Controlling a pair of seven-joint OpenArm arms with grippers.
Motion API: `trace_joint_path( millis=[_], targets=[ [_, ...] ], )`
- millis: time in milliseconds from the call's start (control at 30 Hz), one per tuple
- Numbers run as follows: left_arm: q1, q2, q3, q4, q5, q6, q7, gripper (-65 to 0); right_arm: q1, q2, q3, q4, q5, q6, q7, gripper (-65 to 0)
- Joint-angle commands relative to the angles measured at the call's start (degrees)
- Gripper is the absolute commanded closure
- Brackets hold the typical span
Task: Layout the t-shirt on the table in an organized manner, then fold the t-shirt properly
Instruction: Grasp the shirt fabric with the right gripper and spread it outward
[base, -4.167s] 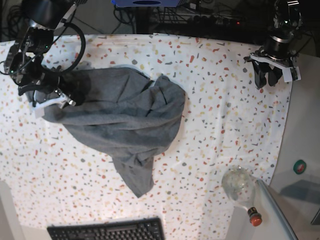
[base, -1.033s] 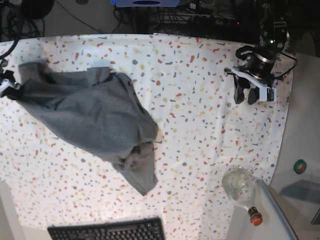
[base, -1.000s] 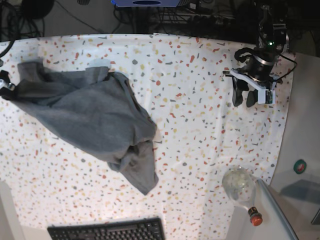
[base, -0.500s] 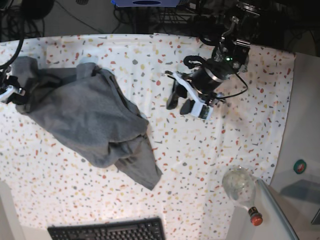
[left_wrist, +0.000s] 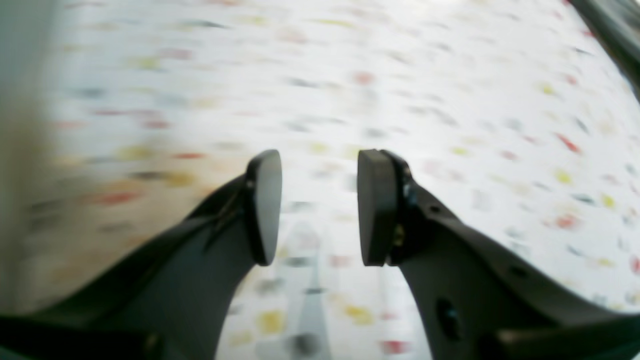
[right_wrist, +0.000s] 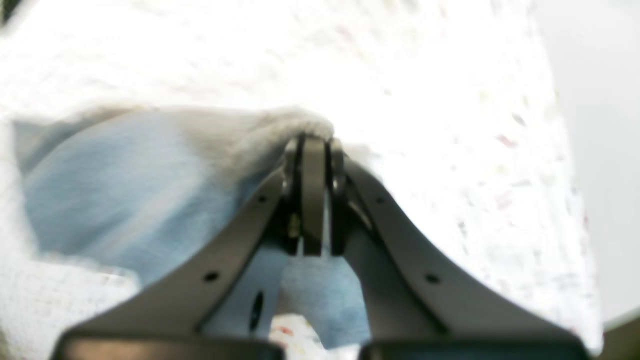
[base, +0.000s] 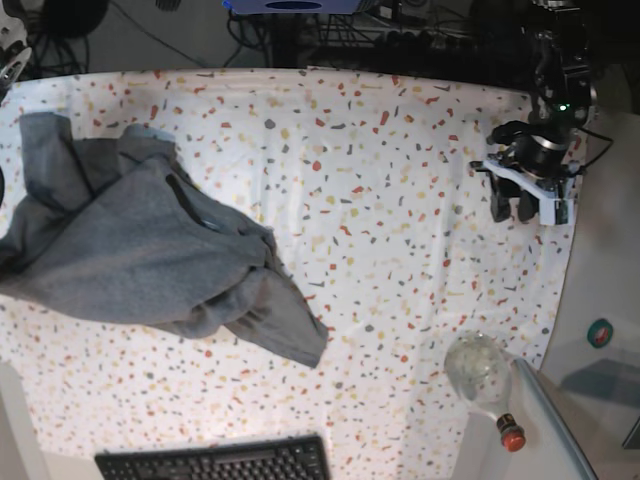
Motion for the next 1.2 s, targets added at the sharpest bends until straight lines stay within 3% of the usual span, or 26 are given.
trace_joint_path(
  millis=[0, 33, 133, 167, 233, 333, 433, 500, 600, 733, 833, 1167],
  targets=[
    [0.86, -0.57, -2.63, 0.94, -0.37, 0.05, -1.27, -23.4, 1.35, 1.23, -0.44, 0.49, -0.05, 0.36, 0.62, 0.0],
    [1.74, -0.57, -5.27, 0.85, -0.37, 0.05, -1.27, -23.4, 0.82, 1.23, -0.79, 1.19, -0.58, 0.36, 0.62, -2.7],
    [3.5, -0.65, -10.19, 0.94, -0.37, -0.12, -1.36, -23.4, -5.51, 0.88, -1.05, 9.81, 0.48, 0.45, 1.06, -27.9],
    [3.94, -0.74, -10.98, 0.94, -0.37, -1.0, -1.36, -23.4, -9.02, 0.26, -1.49, 15.08, 1.36, 0.53, 1.14, -29.9],
    [4.38, -0.74, -12.13, 0.94, -0.37, -4.25, -1.36, -23.4, -16.41, -0.8, -5.36, 25.89, 2.32, 0.53, 2.9, -28.5],
    [4.38, -0.21, -13.36, 0.94, -0.37, -9.18, -1.09, -23.4, -27.22, -0.97, -18.72, 37.32, -1.37, 0.89, 9.67, -28.5],
    [4.11, 1.02, -13.18, 1.02, -0.37, -10.41, -1.09, -23.4, -31.09, -1.06, -32.0, 38.55, -12.27, 0.71, 17.14, -28.5],
    [4.03, 1.28, -13.18, 1.02, -0.37, -10.41, -1.09, -23.4, -31.27, -1.85, -40.61, 36.97, -23.17, 0.62, 19.96, -28.5],
    [4.03, 1.28, -13.18, 1.11, -0.37, -10.41, -1.09, -23.4, -30.65, -5.81, -49.58, 32.84, -39.35, 0.53, 21.63, -28.5],
    [4.03, 1.28, -13.18, 0.94, -0.37, -10.41, -1.27, -23.4, -30.47, -11.43, -53.01, 26.68, -54.73, 0.62, 24.26, -28.7],
    [4.11, 1.28, -13.45, 0.32, -0.37, -10.41, -1.27, -23.4, -31.62, -14.95, -54.24, 25.01, -60.97, 0.8, 25.85, -31.8],
    [4.11, 1.19, -13.53, -1.0, -0.37, -10.41, -1.36, -23.4, -32.06, -16.71, -56.87, 25.45, -61.77, 0.8, 22.59, -34.1]
  ],
)
